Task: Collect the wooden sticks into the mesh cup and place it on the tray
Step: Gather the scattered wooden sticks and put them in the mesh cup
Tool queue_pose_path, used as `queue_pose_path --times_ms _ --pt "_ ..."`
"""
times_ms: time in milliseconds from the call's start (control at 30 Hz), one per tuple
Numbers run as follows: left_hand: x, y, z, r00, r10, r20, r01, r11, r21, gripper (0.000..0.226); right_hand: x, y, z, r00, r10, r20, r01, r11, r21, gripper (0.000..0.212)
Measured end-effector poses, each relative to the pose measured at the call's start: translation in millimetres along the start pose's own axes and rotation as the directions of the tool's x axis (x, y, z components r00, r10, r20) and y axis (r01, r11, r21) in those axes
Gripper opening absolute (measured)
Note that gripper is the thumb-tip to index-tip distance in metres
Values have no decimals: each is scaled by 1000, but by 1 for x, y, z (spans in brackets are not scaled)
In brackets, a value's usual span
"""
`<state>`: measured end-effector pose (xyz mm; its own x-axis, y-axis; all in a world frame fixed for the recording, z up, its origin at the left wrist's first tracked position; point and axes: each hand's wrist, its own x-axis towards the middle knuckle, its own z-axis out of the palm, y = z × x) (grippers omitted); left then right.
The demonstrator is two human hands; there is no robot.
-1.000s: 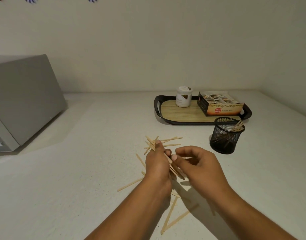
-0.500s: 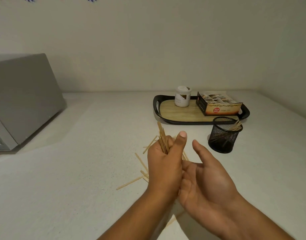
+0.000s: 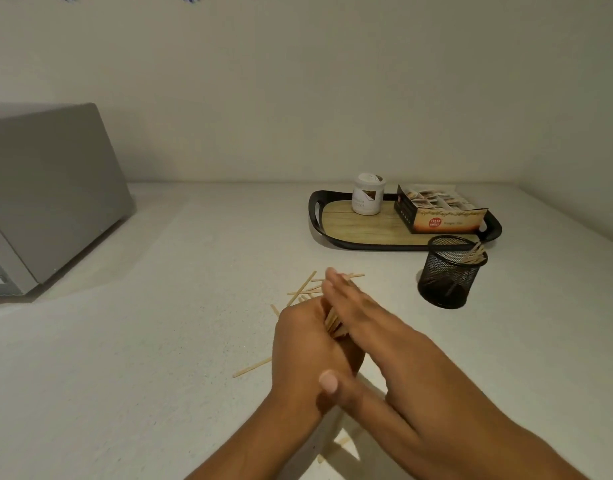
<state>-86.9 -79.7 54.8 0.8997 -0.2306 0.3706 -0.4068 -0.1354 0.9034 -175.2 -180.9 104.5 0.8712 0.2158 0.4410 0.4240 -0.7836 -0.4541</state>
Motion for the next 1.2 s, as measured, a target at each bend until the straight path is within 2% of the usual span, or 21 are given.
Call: queue_pose_path --times_ms 67,133,167,233,300,367,500,567,767,900,1000,1100,1200 --pt "0 0 -3 999 48 12 -49 998 50 21 -3 1 1 998 58 -23 -57 998 31 67" --pt "0 2 -6 995 101 8 -101 991 82 14 -1 1 1 996 56 -65 -54 998 26 65" --pt "0 4 -8 993 118 5 -118 987 104 13 -1 2 1 998 44 -41 -43 999 10 61" --pt "0 5 -11 992 124 21 -125 982 138 37 1 4 -1 998 61 2 -61 998 27 53" --pt "-1 3 -11 992 118 53 -126 976 177 71 1 7 -5 990 106 -90 -100 992 71 49" --pt "-1 0 -11 983 159 86 -176 949 261 95 2 9 -10 972 136 -193 -119 988 99 41" --pt "-2 2 -9 958 236 160 -279 896 347 125 2 10 -12 965 225 -135 -197 961 195 26" --pt "-2 4 -9 953 239 187 -293 888 355 134 1 13 -11 957 271 -100 -244 944 222 19" --pt "-2 7 -9 924 241 299 -337 881 333 138 1 23 -12 918 393 -49 -362 882 302 12" --pt "-4 10 -8 877 276 393 -414 849 329 135 -2 25 -13 922 388 -11 -364 874 321 14" --pt "-5 12 -7 883 314 350 -438 819 370 128 -3 29 -16 920 391 -31 -358 869 341 14" --pt "-4 12 -10 893 360 270 -443 808 388 112 -3 39 -28 908 413 -66 -360 852 381 15" --pt "-6 2 -19 916 348 202 -401 818 411 91 -1 57 -53 871 458 -176 -380 857 349 16"
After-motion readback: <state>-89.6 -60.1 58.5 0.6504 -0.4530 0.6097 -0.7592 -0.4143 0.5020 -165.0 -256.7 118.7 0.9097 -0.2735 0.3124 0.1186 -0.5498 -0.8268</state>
